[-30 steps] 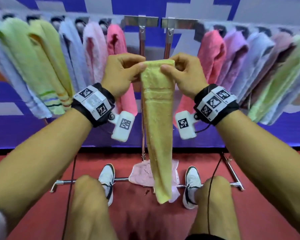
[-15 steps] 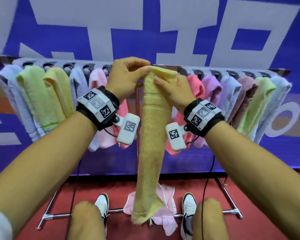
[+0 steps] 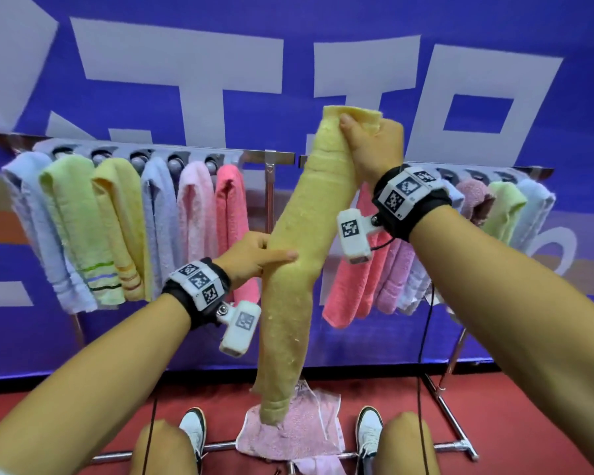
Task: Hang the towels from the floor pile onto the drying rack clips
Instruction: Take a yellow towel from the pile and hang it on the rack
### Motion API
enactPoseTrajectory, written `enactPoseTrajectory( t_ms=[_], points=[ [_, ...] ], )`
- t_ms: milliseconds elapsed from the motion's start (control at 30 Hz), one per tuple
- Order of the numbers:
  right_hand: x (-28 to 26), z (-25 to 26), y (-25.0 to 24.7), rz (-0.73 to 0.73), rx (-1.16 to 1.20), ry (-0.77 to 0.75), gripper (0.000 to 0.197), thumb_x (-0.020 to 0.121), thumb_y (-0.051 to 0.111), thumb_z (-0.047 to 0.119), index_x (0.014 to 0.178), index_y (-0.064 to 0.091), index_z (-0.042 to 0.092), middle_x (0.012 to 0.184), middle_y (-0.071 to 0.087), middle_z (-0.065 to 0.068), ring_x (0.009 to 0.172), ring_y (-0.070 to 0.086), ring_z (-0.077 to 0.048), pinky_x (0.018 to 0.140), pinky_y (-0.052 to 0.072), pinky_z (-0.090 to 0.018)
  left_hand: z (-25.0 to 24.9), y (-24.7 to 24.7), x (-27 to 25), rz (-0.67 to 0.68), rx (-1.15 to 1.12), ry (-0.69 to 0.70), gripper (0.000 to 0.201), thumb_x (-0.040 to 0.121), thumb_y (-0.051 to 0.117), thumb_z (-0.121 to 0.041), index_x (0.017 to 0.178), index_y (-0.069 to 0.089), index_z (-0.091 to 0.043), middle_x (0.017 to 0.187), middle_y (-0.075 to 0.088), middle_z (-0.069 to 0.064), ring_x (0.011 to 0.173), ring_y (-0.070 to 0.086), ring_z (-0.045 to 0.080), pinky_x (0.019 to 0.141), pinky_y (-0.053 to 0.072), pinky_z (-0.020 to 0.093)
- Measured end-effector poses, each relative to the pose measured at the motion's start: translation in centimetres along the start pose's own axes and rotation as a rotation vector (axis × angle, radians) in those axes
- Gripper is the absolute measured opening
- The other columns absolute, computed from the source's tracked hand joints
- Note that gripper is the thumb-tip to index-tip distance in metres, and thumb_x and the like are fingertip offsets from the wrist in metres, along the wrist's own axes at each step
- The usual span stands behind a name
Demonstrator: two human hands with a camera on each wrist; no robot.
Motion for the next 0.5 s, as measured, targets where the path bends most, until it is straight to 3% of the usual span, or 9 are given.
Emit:
enactPoseTrajectory(
  t_ms=[100,167,233,267,333,400,433,500],
  points=[
    [1.5,-1.7,-4.2,-0.132,-0.140,0.054,0.037,0.075,0.069,0.044,0.090,0.076,0.011,0.084,0.075,-0.002,0.083,0.069,-0.017,0.083,0.057,-0.038,-1.0,-1.2,-0.2,0.036,0.036,0.019,0.027,0.084,0.069,-0.022,0.065,0.054,-0.009,0.048,0.042,-0.006,0.043,0.039,0.006,0.045,0.036,0.017],
    [1.5,-3.5,-6.0,-0.148,-0.265,0.136,0.035,0.081,0.067,0.041,0.100,0.073,0.011,0.090,0.071,-0.003,0.087,0.064,-0.020,0.082,0.053,-0.030,-2.6,-2.4,0.1,0.026,0.030,0.049,0.033,0.080,0.073,-0.036,0.061,0.056,-0.015,0.051,0.034,-0.003,0.045,0.034,0.008,0.046,0.034,0.017],
    [1.0,-5.4,-6.9,-0.129,-0.418,0.206,0.029,0.085,0.065,0.036,0.100,0.068,0.012,0.094,0.065,-0.006,0.091,0.061,-0.025,0.076,0.046,-0.029,-4.5,-2.8,0.8,0.049,0.052,0.087,0.038,0.078,0.077,-0.049,0.060,0.060,-0.021,0.057,0.034,-0.001,0.050,0.033,0.011,0.049,0.033,0.020],
    [0.3,-5.5,-6.7,-0.115,-0.494,0.178,0.026,0.086,0.065,0.033,0.101,0.065,0.012,0.098,0.064,-0.008,0.093,0.060,-0.026,0.077,0.044,-0.030,-5.6,-2.3,1.1,0.073,0.065,0.105,0.038,0.080,0.075,-0.051,0.061,0.061,-0.021,0.059,0.035,0.000,0.053,0.033,0.013,0.052,0.032,0.023],
    [-1.4,-3.9,-4.9,-0.095,-0.516,-0.029,0.032,0.086,0.067,0.031,0.112,0.061,0.013,0.110,0.063,-0.006,0.101,0.059,-0.023,0.087,0.045,-0.031,-7.6,-0.8,1.7,0.119,0.088,0.140,0.037,0.088,0.069,-0.047,0.071,0.065,-0.015,0.064,0.043,0.005,0.059,0.038,0.016,0.057,0.033,0.028],
    [-3.5,-2.7,-0.8,0.069,-0.417,-0.160,0.030,0.088,0.063,0.035,0.109,0.063,0.013,0.108,0.064,-0.003,0.097,0.059,-0.017,0.086,0.045,-0.031,-9.2,0.9,2.6,0.162,0.143,0.170,0.045,0.096,0.060,-0.038,0.087,0.064,0.006,0.074,0.054,0.013,0.067,0.047,0.020,0.060,0.039,0.029],
    [-4.8,-2.9,2.1,0.241,-0.398,-0.149,0.028,0.092,0.055,0.038,0.101,0.065,0.013,0.101,0.066,-0.006,0.093,0.059,-0.019,0.084,0.046,-0.034,-9.7,1.7,2.9,0.189,0.172,0.174,0.044,0.098,0.057,-0.035,0.089,0.063,0.008,0.075,0.057,0.014,0.067,0.050,0.020,0.060,0.041,0.028],
    [-7.1,-4.4,5.9,0.493,-0.314,-0.004,0.042,0.098,0.038,0.042,0.088,0.064,0.011,0.094,0.068,-0.014,0.091,0.061,-0.027,0.087,0.047,-0.042,-10.2,2.7,3.1,0.229,0.198,0.159,0.036,0.099,0.056,-0.034,0.089,0.066,-0.001,0.073,0.061,0.009,0.061,0.054,0.016,0.057,0.043,0.027]
  ],
)
Point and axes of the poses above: each hand's wrist, its own x-axis towards the middle knuckle, its own y-axis out of the palm, z = x × y, the point moved 10 cm from there along x, towards the middle knuckle
